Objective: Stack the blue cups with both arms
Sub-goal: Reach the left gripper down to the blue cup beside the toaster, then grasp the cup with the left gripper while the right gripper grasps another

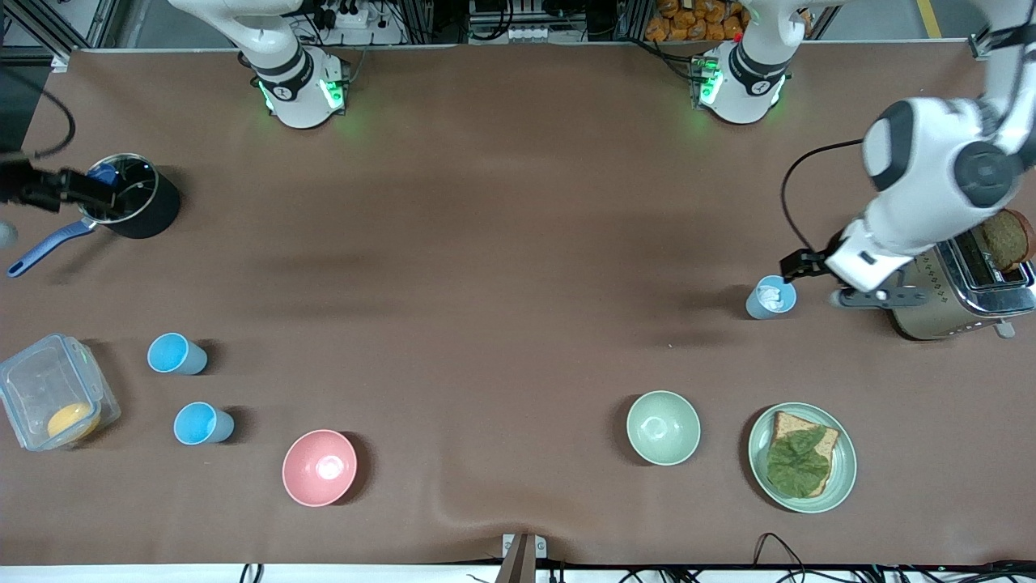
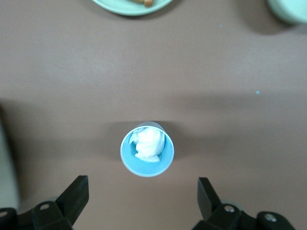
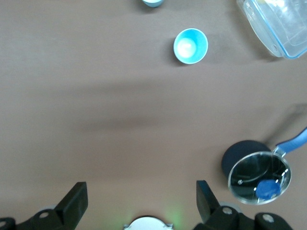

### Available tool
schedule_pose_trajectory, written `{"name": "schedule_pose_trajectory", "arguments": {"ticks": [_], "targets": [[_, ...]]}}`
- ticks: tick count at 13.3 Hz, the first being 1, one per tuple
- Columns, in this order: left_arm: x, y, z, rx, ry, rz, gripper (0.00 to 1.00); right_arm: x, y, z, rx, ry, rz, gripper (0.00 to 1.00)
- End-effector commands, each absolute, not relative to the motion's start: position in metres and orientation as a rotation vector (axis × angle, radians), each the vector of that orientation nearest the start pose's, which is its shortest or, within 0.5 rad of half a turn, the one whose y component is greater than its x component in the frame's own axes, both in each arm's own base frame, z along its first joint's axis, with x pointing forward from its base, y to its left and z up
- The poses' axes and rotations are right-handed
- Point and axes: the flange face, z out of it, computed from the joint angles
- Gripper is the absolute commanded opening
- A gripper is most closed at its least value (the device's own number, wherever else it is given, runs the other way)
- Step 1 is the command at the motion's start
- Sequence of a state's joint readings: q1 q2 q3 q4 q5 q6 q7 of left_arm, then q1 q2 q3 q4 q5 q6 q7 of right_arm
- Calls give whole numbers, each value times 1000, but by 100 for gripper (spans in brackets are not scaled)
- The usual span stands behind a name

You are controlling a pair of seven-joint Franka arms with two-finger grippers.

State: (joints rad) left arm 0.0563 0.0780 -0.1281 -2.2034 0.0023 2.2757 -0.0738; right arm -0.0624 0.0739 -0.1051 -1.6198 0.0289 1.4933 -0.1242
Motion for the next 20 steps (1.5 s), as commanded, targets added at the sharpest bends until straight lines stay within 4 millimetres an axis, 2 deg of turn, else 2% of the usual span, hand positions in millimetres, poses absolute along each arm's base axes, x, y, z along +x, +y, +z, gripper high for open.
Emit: {"name": "schedule_pose_trajectory", "arguments": {"ticks": [1, 3, 5, 7, 9, 11, 13, 14, 15, 17, 19, 20], "targets": [[521, -29, 304, -3161, 9, -34, 100, 590, -108, 487, -3058, 28, 374, 100], [522, -21, 290, -3142, 44, -12, 100, 613, -104, 434, -3059, 16, 396, 100], [523, 4, 277, -3119, 34, 2, 100, 629, -96, 385, -3063, -6, 436, 100], [523, 7, 268, -3121, 50, 16, 100, 633, -108, 353, -3065, 10, 477, 100], [523, 7, 256, -3126, 49, 27, 100, 641, -102, 323, -3072, -9, 475, 100], [524, 7, 243, -3132, 47, 22, 100, 648, -100, 303, -3084, -20, 454, 100], [525, 10, 234, -3136, 38, 24, 85, 649, -99, 288, -3080, -24, 470, 100], [524, 10, 232, -3137, 38, 29, 71, 654, -92, 276, -3092, -53, 462, 100], [525, 8, 232, -3137, 42, 29, 52, 662, -88, 272, -3111, -100, 420, 100], [525, 5, 230, -3138, 52, 33, 0, 667, -89, 258, -3108, -164, 421, 100], [527, 0, 232, -3138, 66, 23, 0, 671, -90, 252, -3111, -202, 392, 100], [528, -11, 236, -3142, 79, 10, 0, 675, -91, 250, -3123, -218, 346, 100]]}}
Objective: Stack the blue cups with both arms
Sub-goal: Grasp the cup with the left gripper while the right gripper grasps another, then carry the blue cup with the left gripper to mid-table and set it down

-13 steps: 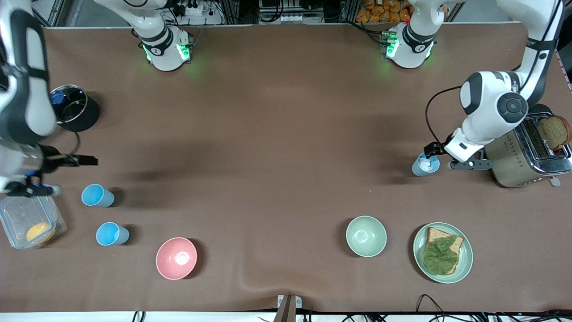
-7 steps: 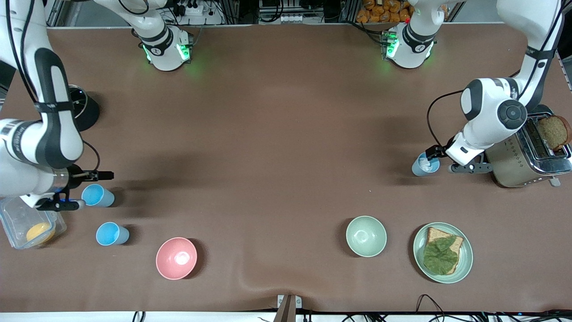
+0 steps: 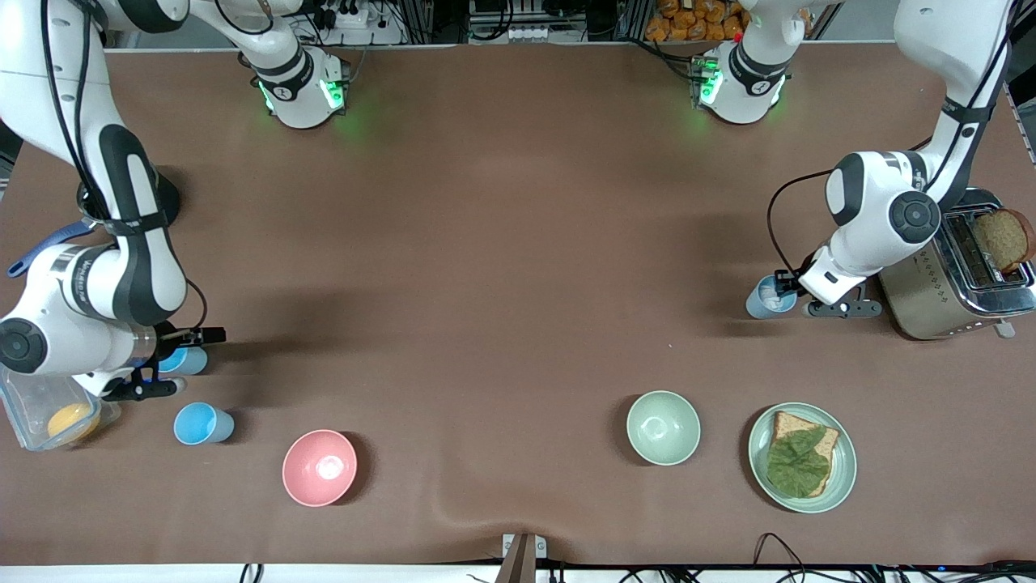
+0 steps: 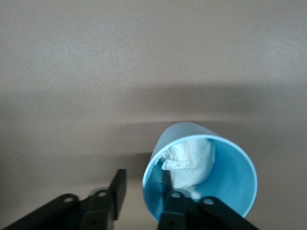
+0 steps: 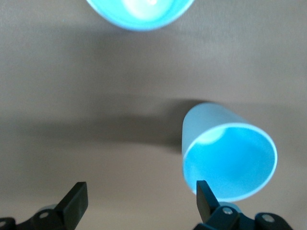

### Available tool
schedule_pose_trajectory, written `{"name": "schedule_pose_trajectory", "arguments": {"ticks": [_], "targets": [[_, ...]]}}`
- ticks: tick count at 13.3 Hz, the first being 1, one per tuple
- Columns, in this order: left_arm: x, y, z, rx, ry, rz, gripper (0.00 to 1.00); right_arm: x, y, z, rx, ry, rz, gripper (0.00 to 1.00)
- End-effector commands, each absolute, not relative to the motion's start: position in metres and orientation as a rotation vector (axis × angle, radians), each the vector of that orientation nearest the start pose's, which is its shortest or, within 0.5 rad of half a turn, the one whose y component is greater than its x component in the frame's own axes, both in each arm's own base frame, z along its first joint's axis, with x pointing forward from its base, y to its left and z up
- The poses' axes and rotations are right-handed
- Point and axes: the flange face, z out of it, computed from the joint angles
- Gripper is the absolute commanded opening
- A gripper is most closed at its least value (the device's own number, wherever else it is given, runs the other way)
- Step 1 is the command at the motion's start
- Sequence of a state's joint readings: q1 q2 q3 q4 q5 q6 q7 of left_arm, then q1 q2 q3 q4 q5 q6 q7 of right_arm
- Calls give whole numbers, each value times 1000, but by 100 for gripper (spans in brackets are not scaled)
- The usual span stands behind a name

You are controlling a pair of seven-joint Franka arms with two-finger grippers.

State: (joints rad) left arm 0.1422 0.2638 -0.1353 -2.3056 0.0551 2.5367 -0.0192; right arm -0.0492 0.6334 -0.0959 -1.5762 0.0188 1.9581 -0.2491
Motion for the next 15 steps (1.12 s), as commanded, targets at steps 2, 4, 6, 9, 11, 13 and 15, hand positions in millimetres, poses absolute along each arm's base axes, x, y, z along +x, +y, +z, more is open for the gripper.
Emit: {"name": "schedule_pose_trajectory", "arguments": {"ticks": [2, 4, 6, 9, 11, 13, 15], "targets": [[533, -40, 244, -3156, 100, -17, 0, 678, -96, 245, -3127, -255, 299, 100], [542, -80, 261, -3174, 138, -66, 0, 677, -102, 239, -3120, -289, 304, 100], [544, -137, 280, -3204, 62, -80, 0, 672, -102, 230, -3114, -286, 322, 100], [528, -251, 307, -3221, -90, -16, 0, 662, -115, 215, -3111, -320, 296, 53], [511, -336, 307, -3230, -198, 54, 0, 659, -122, 210, -3100, -385, 278, 0], [486, -398, 300, -3211, -251, 108, 0, 660, -122, 212, -3090, -451, 273, 0], [458, -435, 300, -3200, -306, 114, 0, 661, -122, 219, -3078, -522, 259, 0]]}}
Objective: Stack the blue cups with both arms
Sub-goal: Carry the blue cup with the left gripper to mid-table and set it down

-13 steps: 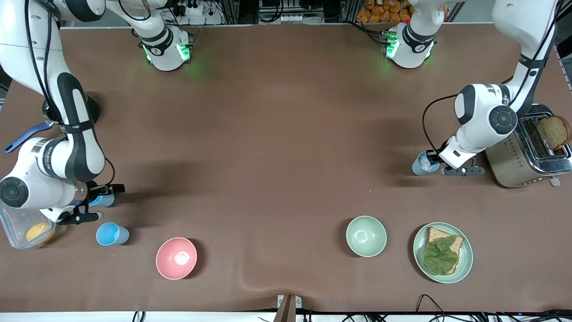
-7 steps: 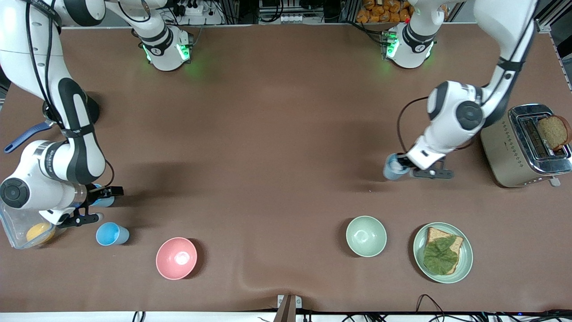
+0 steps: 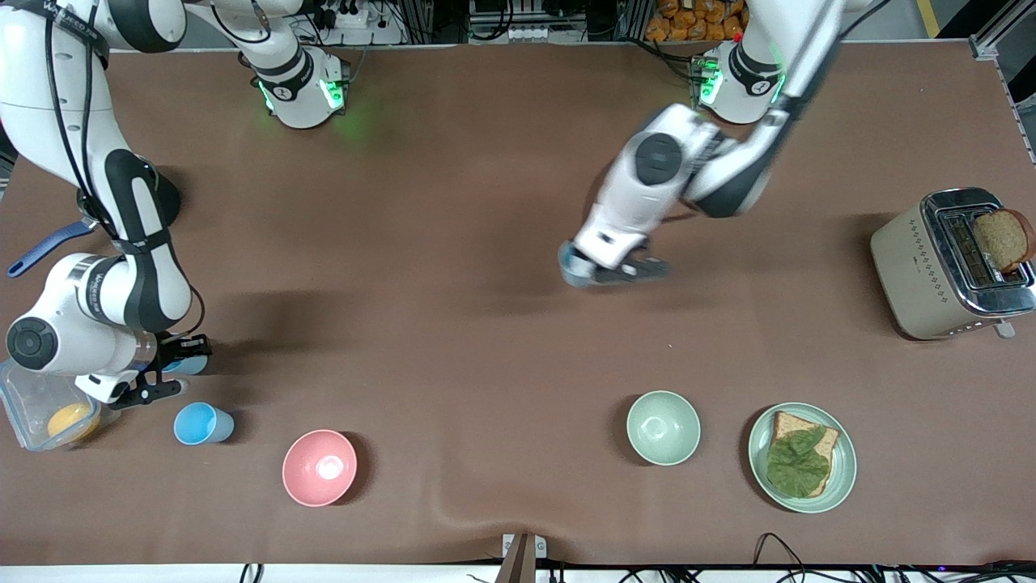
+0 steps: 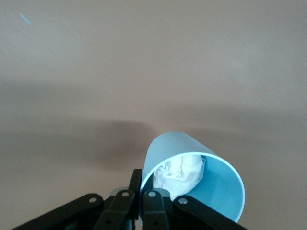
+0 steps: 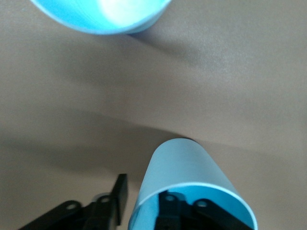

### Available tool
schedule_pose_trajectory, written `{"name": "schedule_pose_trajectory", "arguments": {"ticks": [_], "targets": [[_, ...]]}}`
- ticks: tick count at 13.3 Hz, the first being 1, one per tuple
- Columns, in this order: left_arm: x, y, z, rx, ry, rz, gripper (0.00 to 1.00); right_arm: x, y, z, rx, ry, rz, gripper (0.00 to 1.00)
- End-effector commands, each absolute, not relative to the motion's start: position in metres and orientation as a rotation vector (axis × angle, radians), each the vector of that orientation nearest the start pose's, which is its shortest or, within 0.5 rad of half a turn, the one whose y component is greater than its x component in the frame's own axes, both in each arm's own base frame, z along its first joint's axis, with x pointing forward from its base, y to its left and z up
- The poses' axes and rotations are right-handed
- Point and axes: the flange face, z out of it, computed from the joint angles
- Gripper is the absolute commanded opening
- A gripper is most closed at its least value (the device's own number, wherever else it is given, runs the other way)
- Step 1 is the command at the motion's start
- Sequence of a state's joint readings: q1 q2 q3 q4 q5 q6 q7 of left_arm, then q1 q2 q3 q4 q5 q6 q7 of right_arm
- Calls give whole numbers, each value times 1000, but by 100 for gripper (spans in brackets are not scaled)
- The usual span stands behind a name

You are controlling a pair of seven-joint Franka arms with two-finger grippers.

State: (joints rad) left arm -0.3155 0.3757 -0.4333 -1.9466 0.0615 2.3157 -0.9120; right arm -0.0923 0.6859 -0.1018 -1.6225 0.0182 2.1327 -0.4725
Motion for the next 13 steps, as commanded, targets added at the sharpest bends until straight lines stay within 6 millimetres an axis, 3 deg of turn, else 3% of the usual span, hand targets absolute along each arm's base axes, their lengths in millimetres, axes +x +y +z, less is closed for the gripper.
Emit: {"name": "schedule_pose_trajectory", "arguments": {"ticks": [1, 3, 4, 6, 10, 13], "targets": [[440, -453, 299, -3193, -315, 121, 0, 662, -121, 226, -3073, -559, 250, 0], [417, -473, 297, -3182, -346, 134, 0, 663, -119, 241, -3067, -601, 236, 0], [400, -487, 294, -3174, -349, 143, 0, 663, -116, 256, -3062, -610, 239, 0], [387, -495, 287, -3157, -393, 160, 0, 665, -92, 297, -3045, -644, 261, 0], [360, -515, 286, -3153, -386, 160, 0, 654, -15, 382, -2990, -668, 396, 0], [351, -522, 285, -3159, -402, 160, 0, 639, 56, 418, -2983, -641, 419, 0]]}}
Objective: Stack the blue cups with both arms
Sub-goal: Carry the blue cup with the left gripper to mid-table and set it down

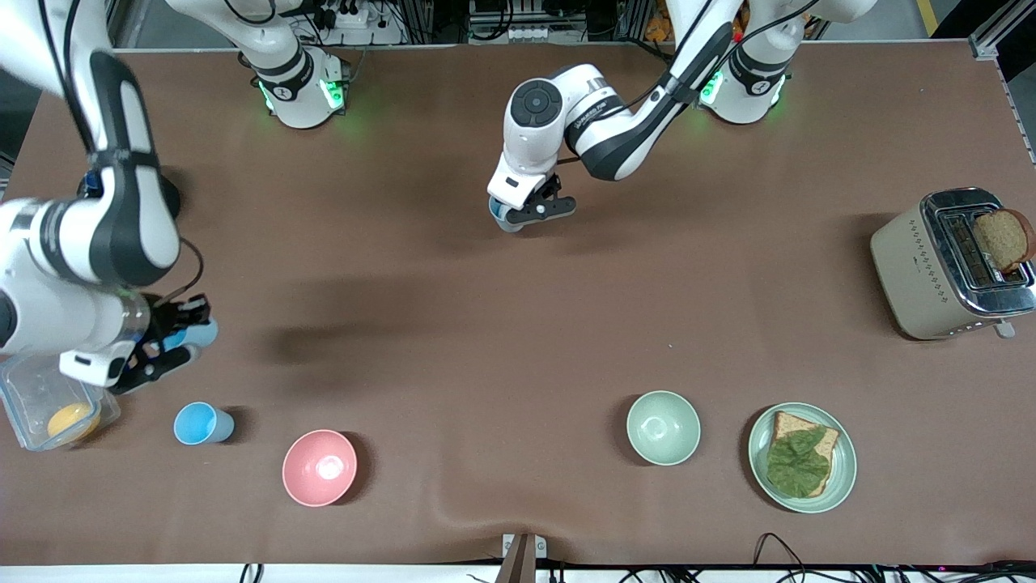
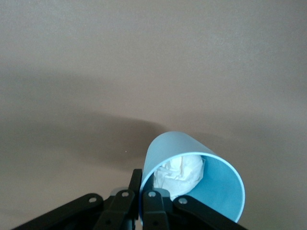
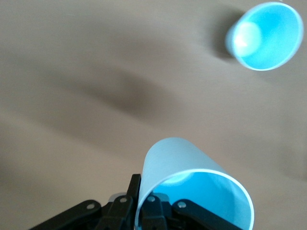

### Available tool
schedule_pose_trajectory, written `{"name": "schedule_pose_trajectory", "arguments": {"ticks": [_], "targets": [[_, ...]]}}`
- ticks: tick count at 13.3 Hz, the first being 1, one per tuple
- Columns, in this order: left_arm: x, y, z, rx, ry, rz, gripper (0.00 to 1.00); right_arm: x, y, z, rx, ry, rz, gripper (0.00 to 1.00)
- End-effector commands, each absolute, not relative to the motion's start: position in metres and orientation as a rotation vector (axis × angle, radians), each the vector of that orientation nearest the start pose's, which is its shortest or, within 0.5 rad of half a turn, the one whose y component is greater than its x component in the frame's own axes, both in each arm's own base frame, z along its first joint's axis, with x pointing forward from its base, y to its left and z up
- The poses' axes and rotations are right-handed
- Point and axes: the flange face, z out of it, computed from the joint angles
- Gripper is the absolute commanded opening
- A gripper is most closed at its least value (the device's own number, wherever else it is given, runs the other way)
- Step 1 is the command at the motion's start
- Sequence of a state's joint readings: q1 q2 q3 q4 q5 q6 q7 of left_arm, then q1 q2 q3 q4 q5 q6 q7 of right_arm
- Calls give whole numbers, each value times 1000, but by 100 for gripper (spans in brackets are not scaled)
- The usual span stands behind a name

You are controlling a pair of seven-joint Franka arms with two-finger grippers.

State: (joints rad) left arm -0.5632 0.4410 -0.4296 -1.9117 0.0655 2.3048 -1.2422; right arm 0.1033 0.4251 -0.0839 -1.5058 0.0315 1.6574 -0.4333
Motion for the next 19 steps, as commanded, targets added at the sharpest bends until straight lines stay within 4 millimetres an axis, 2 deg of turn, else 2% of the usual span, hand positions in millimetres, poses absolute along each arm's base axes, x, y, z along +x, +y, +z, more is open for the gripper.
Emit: {"name": "schedule_pose_trajectory", "arguments": {"ticks": [1, 3, 6, 9, 11, 14, 17, 19], "targets": [[345, -527, 281, -3167, -393, 162, 0, 636, 68, 422, -2954, -635, 416, 0], [342, -531, 273, -3183, -389, 161, 0, 626, 98, 429, -2916, -650, 452, 0], [341, -539, 260, -3237, -394, 129, 0, 620, 112, 443, -2893, -603, 428, 0], [352, -535, 252, -3224, -315, 42, 0, 612, 149, 442, -2929, -535, 445, 0], [379, -533, 245, -3243, -342, -19, 0, 611, 155, 441, -2926, -506, 450, 0], [418, -537, 241, -3276, -420, -62, 0, 603, 188, 443, -2952, -467, 441, 0], [444, -538, 229, -3278, -468, -74, 0, 594, 219, 444, -2975, -436, 435, 0], [450, -534, 225, -3273, -467, -83, 0, 592, 227, 442, -2984, -404, 440, 0]]}}
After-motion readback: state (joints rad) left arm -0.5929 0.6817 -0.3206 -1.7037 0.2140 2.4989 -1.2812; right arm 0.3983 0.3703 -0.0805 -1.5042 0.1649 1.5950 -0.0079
